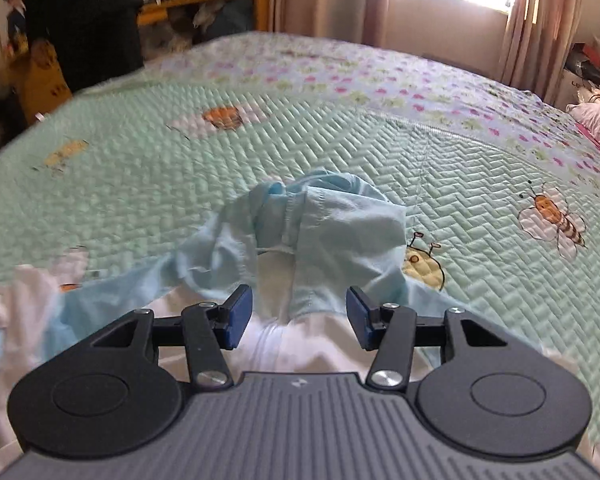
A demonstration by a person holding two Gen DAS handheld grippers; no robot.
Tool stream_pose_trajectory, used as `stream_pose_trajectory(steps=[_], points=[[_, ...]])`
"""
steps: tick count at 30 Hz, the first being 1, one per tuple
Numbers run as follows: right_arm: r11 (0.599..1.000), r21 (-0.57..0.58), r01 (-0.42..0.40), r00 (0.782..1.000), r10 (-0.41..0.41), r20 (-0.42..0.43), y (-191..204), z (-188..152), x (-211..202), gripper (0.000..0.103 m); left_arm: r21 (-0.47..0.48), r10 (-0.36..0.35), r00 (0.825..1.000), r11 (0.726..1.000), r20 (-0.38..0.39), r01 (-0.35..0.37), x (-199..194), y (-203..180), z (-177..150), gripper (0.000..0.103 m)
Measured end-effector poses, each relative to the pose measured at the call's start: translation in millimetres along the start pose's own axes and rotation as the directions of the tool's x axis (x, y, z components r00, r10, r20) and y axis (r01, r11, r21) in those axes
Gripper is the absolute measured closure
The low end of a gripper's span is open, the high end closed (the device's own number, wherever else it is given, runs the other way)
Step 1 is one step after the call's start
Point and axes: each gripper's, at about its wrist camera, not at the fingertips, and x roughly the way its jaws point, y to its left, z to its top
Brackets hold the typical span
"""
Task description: Fold clothes
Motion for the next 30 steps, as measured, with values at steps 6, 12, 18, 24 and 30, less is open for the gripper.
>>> stream_pose_trajectory(steps=[6,12,18,24,30], points=[[0.998,0.039,-0.044,0.992,0.048,-0.118,-7.2,7.5,51.1,0.05,-0.095,0.002,0.998,0.995,-0.059,-0.008,14.2,17.4,-1.3,0.005],[0.998,0.03,-0.052,0.988,0.056,-0.142,-7.3,-1.9,62.3,0.078,-0.118,0.003,0.996,0.993,-0.086,-0.013,19.9,27.0,-4.3,0.004],[0.998,0.052,-0.026,0.995,0.031,-0.096,-22.7,-7.3,55.4,0.098,-0.117,0.003,0.996,0.993,-0.092,-0.014,21.8,30.6,-3.9,0.003],[0.999,0.049,-0.006,1.0,0.007,-0.016,-20.9,1.1,47.1,0.102,-0.119,0.004,0.996,0.993,-0.092,-0.014,22.2,28.4,-3.3,0.003],[0.995,-0.05,0.084,0.996,-0.082,0.041,-4.8,15.0,48.9,0.103,-0.128,-0.001,0.996,0.992,-0.093,-0.011,22.8,30.2,-2.6,0.003]])
